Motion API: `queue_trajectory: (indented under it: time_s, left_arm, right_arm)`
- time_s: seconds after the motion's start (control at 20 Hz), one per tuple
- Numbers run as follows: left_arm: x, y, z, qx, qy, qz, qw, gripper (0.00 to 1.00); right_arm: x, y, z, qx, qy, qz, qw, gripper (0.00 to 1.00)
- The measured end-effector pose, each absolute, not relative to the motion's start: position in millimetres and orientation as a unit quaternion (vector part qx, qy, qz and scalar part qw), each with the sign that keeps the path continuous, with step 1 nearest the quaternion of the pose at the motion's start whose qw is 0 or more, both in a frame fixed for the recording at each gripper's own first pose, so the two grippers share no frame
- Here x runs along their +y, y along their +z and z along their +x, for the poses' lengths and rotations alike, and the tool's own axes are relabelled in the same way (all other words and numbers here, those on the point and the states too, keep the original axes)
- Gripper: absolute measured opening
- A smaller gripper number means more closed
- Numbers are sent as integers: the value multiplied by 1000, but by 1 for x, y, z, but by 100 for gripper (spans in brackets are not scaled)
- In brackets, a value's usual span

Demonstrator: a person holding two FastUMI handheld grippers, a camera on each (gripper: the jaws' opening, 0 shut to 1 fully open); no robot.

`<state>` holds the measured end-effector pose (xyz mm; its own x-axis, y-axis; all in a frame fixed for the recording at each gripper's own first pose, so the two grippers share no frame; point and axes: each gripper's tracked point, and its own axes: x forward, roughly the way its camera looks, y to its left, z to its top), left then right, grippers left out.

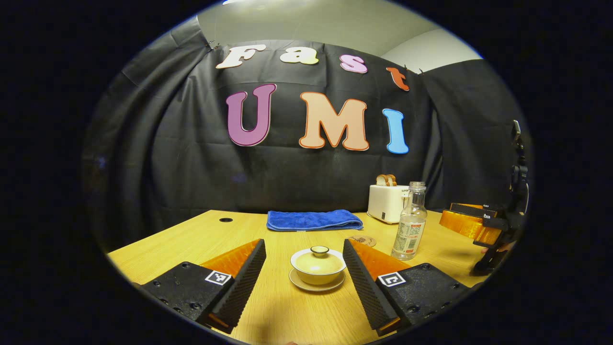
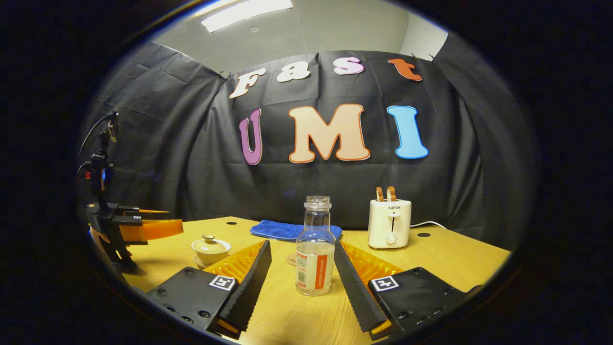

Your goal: Open the teacup lid with one hand, grasp the water bottle and pour water into the teacup with the other hand; after pouring, place the water bottle on the coaster and then close the teacup lid.

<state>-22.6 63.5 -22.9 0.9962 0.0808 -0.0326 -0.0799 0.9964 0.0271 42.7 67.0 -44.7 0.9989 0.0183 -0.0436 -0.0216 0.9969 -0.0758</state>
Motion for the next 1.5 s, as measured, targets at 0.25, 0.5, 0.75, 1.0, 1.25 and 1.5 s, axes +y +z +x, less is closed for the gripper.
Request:
queue_trajectory:
  time_s: [0.25, 0.5, 0.75, 1.0, 1.25, 1.5]
  left_arm:
    - [67, -28, -25, 23, 45, 11, 999, 95]
    - [71, -37, -25, 30, 51, 8, 998, 95]
    - [70, -43, -22, 36, 50, 6, 998, 95]
    - [68, -44, -18, 38, 48, 9, 998, 95]
    - [60, -47, -2, 37, 35, 28, 998, 95]
    - [56, -61, 23, 69, 21, 32, 997, 94]
  right_arm:
    - [68, -56, 43, 29, 10, -33, 999, 86]
    - [65, -60, 44, 37, 9, -22, 999, 90]
    - [63, -64, 45, 44, 7, -22, 999, 82]
    - [61, -70, 47, 56, 5, -23, 998, 87]
    - [60, -73, 50, 61, 2, -24, 998, 90]
    - [60, -72, 49, 62, 2, -24, 998, 87]
